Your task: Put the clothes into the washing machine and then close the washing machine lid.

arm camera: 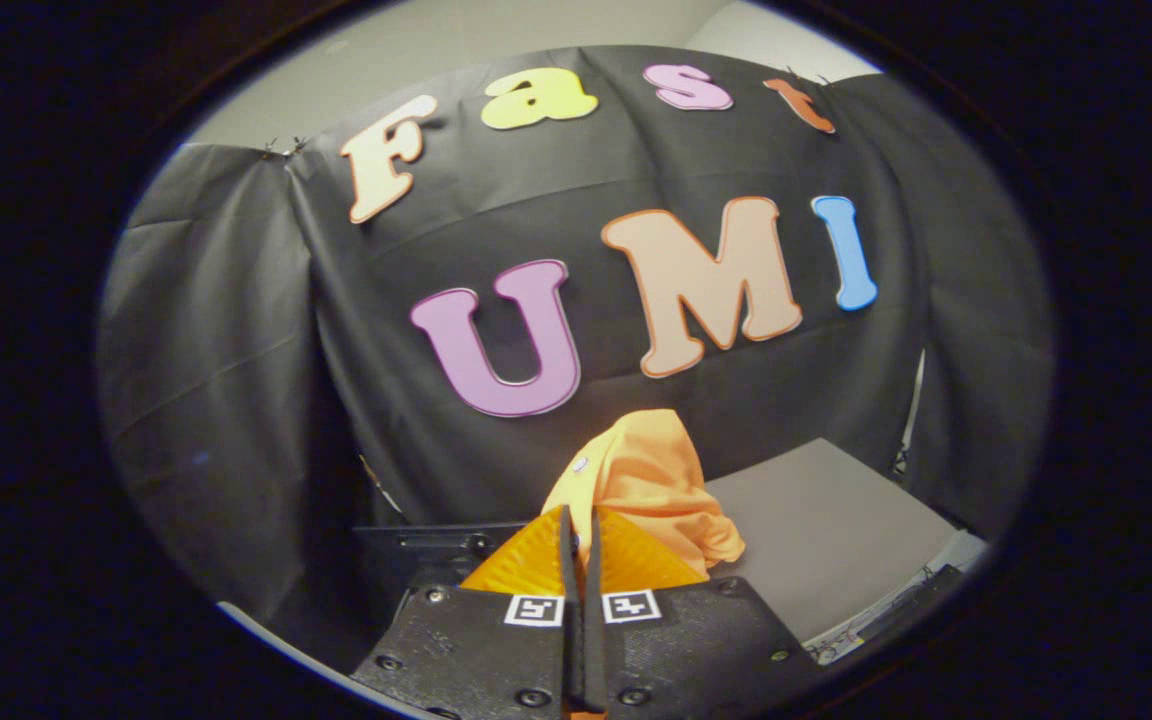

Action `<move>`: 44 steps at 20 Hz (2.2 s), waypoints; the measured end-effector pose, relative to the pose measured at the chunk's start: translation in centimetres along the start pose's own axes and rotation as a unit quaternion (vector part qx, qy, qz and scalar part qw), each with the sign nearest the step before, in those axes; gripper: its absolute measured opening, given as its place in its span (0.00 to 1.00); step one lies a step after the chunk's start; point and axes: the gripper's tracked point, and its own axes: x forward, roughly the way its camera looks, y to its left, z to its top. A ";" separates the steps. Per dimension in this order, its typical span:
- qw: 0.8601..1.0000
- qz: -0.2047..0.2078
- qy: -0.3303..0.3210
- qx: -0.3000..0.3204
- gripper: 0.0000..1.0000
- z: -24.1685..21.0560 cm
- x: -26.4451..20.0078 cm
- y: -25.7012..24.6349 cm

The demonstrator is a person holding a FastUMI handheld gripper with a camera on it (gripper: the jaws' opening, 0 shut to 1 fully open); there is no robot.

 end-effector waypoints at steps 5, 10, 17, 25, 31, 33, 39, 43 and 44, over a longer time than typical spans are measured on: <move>0.999 0.037 0.013 -0.030 0.00 -1.8 1.7 6.4; 0.997 0.060 0.033 -0.045 0.00 -6.3 4.7 11.7; 0.993 0.081 0.085 -0.026 0.00 -15.3 8.9 16.1; 0.992 0.063 0.106 -0.026 0.00 -24.1 12.3 18.1; 0.991 0.018 0.114 -0.073 0.00 -30.6 13.7 17.5; 0.988 0.018 0.123 -0.094 0.01 -33.0 14.3 17.5; 0.982 0.007 0.142 -0.121 0.02 -36.7 15.1 17.0; 0.980 0.008 0.148 -0.129 0.02 -38.5 15.2 17.2; 0.980 0.006 0.157 -0.122 0.03 -39.1 15.4 17.0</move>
